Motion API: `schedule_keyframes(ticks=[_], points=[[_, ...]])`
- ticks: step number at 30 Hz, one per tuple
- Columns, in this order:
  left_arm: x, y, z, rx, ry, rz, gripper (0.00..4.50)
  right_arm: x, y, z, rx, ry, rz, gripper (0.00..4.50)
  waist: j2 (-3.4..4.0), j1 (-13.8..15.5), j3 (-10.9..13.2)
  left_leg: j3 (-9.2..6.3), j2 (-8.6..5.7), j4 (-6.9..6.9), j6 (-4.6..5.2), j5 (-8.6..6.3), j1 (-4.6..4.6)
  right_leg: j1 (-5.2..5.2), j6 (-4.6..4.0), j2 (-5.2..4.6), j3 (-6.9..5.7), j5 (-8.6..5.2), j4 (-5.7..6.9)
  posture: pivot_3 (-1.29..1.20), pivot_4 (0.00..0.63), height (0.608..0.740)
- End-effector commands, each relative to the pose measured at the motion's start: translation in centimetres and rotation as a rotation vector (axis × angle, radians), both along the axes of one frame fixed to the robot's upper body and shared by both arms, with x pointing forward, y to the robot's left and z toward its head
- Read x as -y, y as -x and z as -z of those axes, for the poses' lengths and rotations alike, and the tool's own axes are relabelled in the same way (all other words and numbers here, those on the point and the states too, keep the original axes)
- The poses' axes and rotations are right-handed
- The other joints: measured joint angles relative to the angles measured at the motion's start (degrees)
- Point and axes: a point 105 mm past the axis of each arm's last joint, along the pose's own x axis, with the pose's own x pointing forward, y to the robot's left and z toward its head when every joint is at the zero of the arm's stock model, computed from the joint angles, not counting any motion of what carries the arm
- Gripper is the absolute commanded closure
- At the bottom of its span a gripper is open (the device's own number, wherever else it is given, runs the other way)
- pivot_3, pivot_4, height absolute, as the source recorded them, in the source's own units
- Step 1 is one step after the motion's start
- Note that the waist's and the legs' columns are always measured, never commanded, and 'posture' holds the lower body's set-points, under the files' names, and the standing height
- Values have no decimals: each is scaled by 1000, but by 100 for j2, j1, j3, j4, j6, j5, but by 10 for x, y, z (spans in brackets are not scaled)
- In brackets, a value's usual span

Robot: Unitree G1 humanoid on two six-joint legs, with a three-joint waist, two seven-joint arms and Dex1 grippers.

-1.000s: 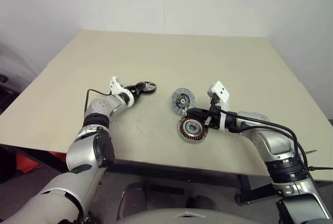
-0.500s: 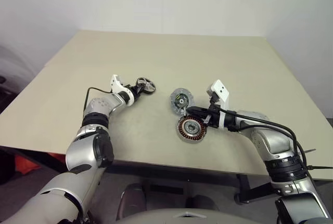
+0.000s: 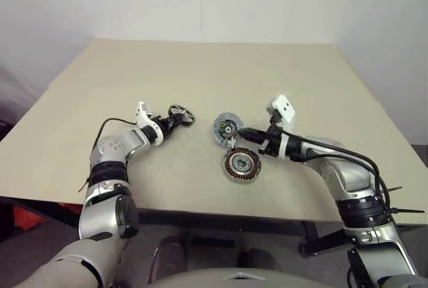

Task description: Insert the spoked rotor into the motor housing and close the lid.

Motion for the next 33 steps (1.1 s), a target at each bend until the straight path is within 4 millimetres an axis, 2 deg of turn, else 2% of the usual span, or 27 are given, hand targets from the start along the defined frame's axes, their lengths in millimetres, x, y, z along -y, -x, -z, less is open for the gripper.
schedule_keyframes(ticks=[1,6,10,16,19,23,25,31,33], points=[[-18,7,-35,111,66,-3,3603,4,-7,-20,72,-41,24,4500,0,2,0,1,0,0,0,0,2,0,0,0,1,0,0,0,0,740],[-21,25,-51,141,168,56,3603,0,-6,-23,78,-77,-1,4500,-1,15,1,2,-2,-1,0,0,2,2,-1,0,1,-1,-1,0,0,740],[-11,38,-58,163,194,130,3603,0,-7,-24,89,-81,-6,4500,-2,15,1,2,-2,1,0,0,2,3,-1,0,2,-1,-1,0,0,740],[-5,37,-49,120,182,113,3603,1,-9,-24,99,-82,-7,4500,-3,10,2,2,-1,1,-3,2,5,5,1,2,3,-2,0,0,0,740],[-4,38,-37,94,128,87,3603,3,-9,-21,98,-71,-7,4500,-3,11,2,2,-1,0,-3,2,4,5,3,2,3,-3,-2,0,0,740],[-7,40,-40,169,35,70,3603,4,-9,-19,95,-63,-7,4500,-10,10,6,2,0,-4,-3,1,3,3,2,4,2,-2,-4,0,0,740],[-15,35,-42,222,-59,22,3603,4,-9,-17,93,-58,-7,4500,-12,9,8,1,2,-4,-4,2,3,2,2,6,1,-2,-4,0,0,740],[-70,4,-43,304,-441,-262,3603,5,-8,-14,89,-52,-10,4500,-12,4,8,0,2,-3,-6,3,10,6,41,8,5,-23,-2,0,0,740],[-83,-4,-37,298,-605,-313,3603,5,-8,-14,90,-53,-11,4500,-13,16,8,0,2,-2,-6,3,9,7,41,8,5,-23,-2,0,0,740]])
